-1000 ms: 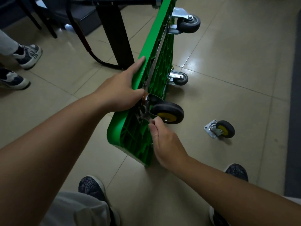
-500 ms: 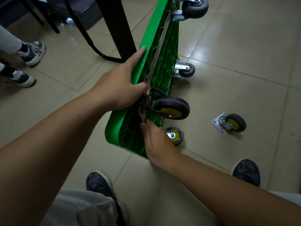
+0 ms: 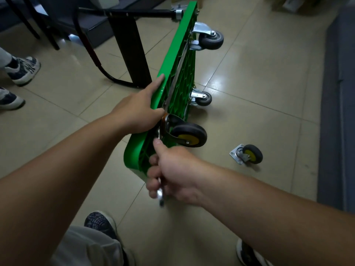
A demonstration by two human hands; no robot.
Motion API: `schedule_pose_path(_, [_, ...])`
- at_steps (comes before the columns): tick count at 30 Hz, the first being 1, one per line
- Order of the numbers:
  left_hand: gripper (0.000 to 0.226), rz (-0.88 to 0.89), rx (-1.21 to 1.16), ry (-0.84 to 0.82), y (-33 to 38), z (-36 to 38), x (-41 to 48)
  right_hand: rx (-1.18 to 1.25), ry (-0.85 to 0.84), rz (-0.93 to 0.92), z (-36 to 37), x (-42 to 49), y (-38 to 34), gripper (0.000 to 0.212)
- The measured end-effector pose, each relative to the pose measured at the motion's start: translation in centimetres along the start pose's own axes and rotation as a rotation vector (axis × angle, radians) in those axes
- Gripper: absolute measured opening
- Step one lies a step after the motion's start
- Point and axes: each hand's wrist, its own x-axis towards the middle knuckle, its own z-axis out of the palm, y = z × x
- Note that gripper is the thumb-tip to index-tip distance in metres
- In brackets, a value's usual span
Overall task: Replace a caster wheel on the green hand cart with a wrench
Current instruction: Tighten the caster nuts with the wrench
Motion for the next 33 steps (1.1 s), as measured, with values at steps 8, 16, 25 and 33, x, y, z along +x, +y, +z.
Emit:
schedule_pose_path(8, [0.088,-0.007,-0.034,0.006,-0.1,-0.1,0.2,-0.697,0.368,-0.346,-4.0,3.1,6.2,0.038])
schedule_pose_path(16, [0.088,-0.008,-0.02,0.022,-0.5,0.1,0.5,-0.672,0.304,-0.389,-3.4,8.1,7.8,0.043])
schedule_pose_path(25, [0.089,-0.002,-0.046,0.024,-0.5,0.6,0.7,-0.421,0.351,-0.495,-2.3,8.5,9.0,0.049])
schedule_pose_path(33, [0.089,-0.006,-0.039,0.03,-0.6,0.4,0.5,-0.529,0.279,-0.465,-3.5,8.9,8.5,0.048])
